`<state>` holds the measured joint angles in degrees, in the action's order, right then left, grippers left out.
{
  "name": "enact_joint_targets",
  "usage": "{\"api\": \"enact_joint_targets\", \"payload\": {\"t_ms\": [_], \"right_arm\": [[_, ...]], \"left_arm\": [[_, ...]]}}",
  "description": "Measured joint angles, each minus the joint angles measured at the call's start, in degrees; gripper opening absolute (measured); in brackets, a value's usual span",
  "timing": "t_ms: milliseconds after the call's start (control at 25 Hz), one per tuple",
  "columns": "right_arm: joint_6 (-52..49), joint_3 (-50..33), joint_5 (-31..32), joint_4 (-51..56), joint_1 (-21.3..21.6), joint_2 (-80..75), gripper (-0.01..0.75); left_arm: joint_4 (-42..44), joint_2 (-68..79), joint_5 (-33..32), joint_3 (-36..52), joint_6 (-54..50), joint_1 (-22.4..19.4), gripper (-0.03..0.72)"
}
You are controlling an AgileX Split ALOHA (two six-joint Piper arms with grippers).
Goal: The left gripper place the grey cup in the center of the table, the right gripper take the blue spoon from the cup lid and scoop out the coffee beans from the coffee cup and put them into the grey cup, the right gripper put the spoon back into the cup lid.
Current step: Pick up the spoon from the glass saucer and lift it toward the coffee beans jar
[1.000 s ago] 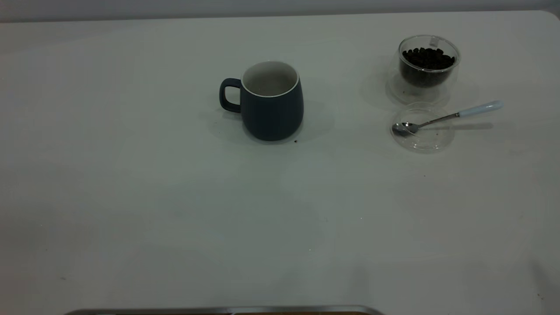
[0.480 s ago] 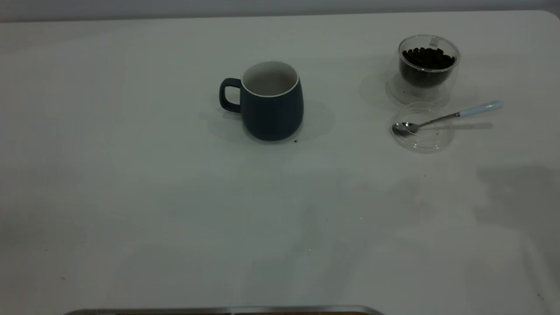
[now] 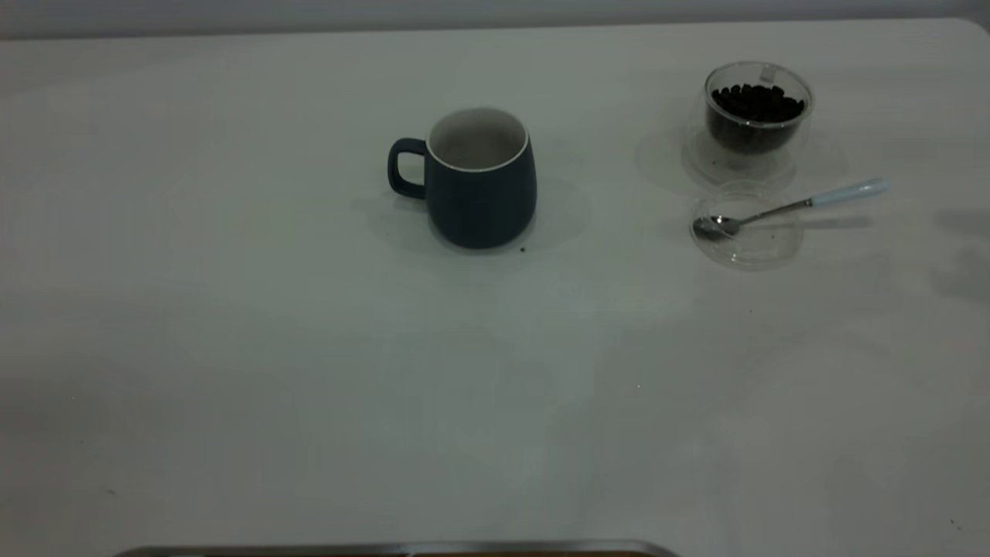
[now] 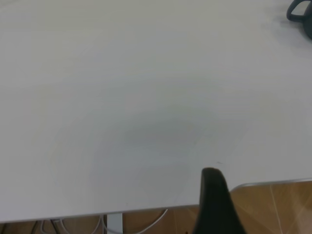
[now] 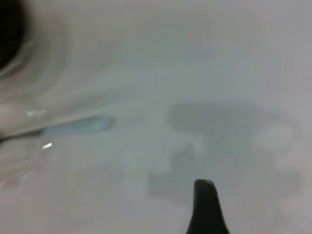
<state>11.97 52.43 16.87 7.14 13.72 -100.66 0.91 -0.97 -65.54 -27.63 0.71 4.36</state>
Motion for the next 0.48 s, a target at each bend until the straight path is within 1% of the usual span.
{"api": "enact_joint_targets", "payload": {"t_ms": [80,160,200,280,360,480], "right_arm": [[4.19,3.08,3.08,4.10,3.01,-2.85,0.575],[11.72,6.11,7.62,10.95,4.87,-6.20,0.575],[15.86,7.26,9.64,14.60,5.34,-7.97,0.575],[27.59,9.81,14.41,24.10,5.78,-11.16,0.575],[39.35,12.44,19.23,36.70,6.24,-15.76,0.575],[50.94,15.17,23.59,48.78,6.86,-21.39,0.575]], "left_arm": [[0.00,0.00,0.00,0.00,0.00,0.00,0.555],[0.00,0.00,0.00,0.00,0.00,0.00,0.555],[0.00,0.00,0.00,0.00,0.00,0.00,0.555],[0.00,0.00,0.00,0.00,0.00,0.00,0.555],[0.00,0.00,0.00,0.00,0.00,0.00,0.555],[0.00,0.00,0.00,0.00,0.00,0.00,0.555]]}}
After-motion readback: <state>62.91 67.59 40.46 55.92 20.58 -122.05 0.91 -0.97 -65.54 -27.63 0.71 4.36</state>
